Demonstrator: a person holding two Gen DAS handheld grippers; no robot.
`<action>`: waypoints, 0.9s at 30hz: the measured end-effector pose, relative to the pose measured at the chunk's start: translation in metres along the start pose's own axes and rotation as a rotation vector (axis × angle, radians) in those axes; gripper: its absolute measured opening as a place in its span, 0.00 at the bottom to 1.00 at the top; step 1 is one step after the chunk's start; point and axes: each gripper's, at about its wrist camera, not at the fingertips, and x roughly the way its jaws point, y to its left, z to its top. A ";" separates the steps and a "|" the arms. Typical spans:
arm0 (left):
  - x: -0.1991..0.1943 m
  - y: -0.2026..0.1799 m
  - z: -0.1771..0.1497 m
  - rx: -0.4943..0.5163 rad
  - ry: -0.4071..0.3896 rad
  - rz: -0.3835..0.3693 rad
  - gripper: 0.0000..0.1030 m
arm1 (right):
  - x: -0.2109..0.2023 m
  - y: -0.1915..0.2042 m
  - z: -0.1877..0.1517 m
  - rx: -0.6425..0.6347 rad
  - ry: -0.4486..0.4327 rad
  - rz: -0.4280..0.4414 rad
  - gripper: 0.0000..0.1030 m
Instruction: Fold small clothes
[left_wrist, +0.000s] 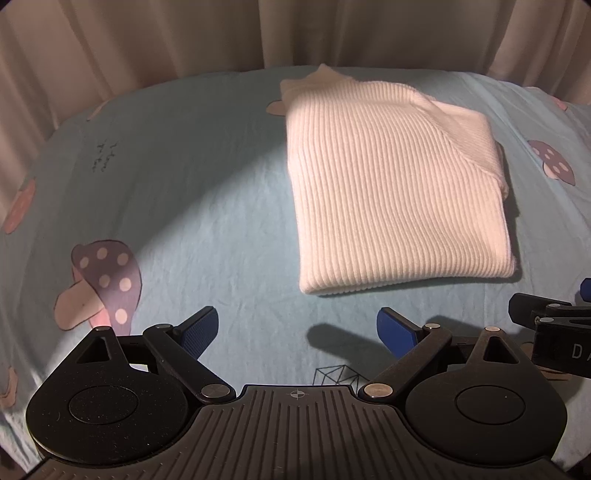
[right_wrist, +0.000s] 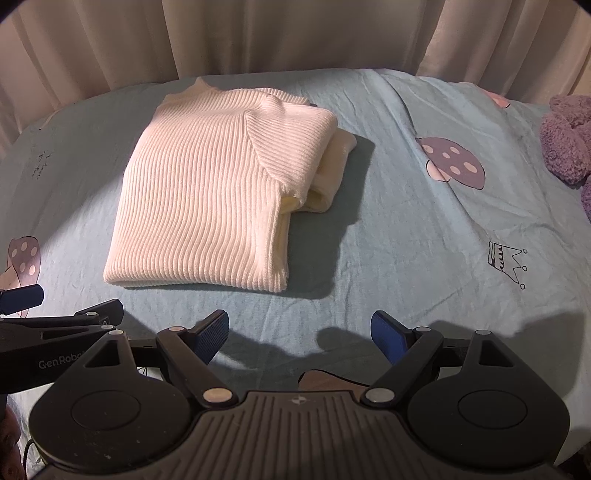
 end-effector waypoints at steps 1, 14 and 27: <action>0.000 0.000 0.000 0.001 0.000 0.000 0.93 | 0.000 0.000 0.000 0.000 0.000 -0.001 0.82; 0.003 0.001 0.001 0.004 0.011 -0.003 0.93 | -0.001 -0.002 0.002 -0.003 -0.003 -0.005 0.82; 0.004 -0.001 0.002 0.007 0.015 0.000 0.93 | -0.001 -0.004 0.004 0.000 -0.006 -0.003 0.82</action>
